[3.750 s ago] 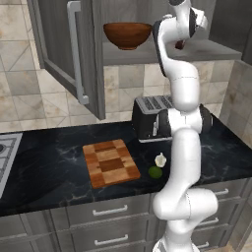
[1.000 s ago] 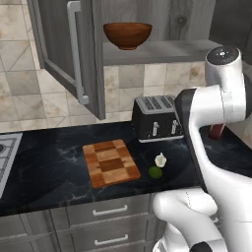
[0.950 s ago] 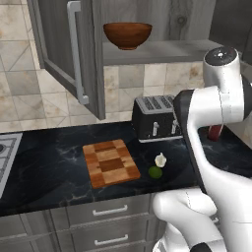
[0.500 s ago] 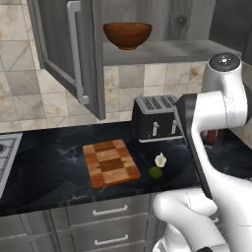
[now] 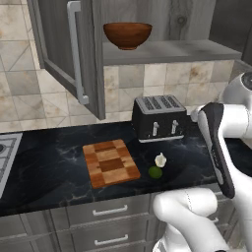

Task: Open the cabinet. Place the bowl and condiment on the counter. Then place the lime and garlic on the cutting board.

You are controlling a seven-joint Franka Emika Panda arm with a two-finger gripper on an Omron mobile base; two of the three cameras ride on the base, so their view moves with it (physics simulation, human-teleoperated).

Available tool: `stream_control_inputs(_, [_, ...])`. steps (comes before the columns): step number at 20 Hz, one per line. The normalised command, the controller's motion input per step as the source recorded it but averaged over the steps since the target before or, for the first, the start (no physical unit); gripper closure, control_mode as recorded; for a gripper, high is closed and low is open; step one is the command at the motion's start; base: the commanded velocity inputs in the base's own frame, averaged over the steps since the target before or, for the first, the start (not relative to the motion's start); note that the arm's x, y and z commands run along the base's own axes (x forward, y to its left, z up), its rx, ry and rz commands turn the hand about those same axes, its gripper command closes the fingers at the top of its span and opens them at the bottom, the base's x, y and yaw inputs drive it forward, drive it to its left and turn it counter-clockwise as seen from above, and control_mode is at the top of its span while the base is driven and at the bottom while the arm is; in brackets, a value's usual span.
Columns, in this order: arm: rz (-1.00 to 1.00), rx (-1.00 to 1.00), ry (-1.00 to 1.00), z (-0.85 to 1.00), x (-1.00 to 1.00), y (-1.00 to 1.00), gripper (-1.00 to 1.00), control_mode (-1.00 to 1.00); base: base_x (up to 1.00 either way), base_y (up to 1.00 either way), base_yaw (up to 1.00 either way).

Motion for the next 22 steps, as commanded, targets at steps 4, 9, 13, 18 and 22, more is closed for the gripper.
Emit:
stream_control_inputs(4, [0.33,0.11,-0.14,-0.21,0.56,-0.50,1.00,-1.00,0.00,0.00,0.00])
stream_control_inputs(9, [0.23,0.17,-0.16,-0.14,0.47,-0.78,1.00,-1.00,0.00,0.00,0.00])
stream_control_inputs(13, [0.06,0.07,-0.03,-0.03,0.18,-0.43,1.00,-1.00,0.00,0.00,0.00])
stream_control_inputs(18, [-0.03,0.00,0.00,-0.03,0.23,0.00,1.00,-1.00,0.00,0.00,0.00])
stream_control_inputs(22, [-0.03,-0.04,0.00,-0.14,0.31,0.00,1.00,-1.00,0.00,0.00,0.00])
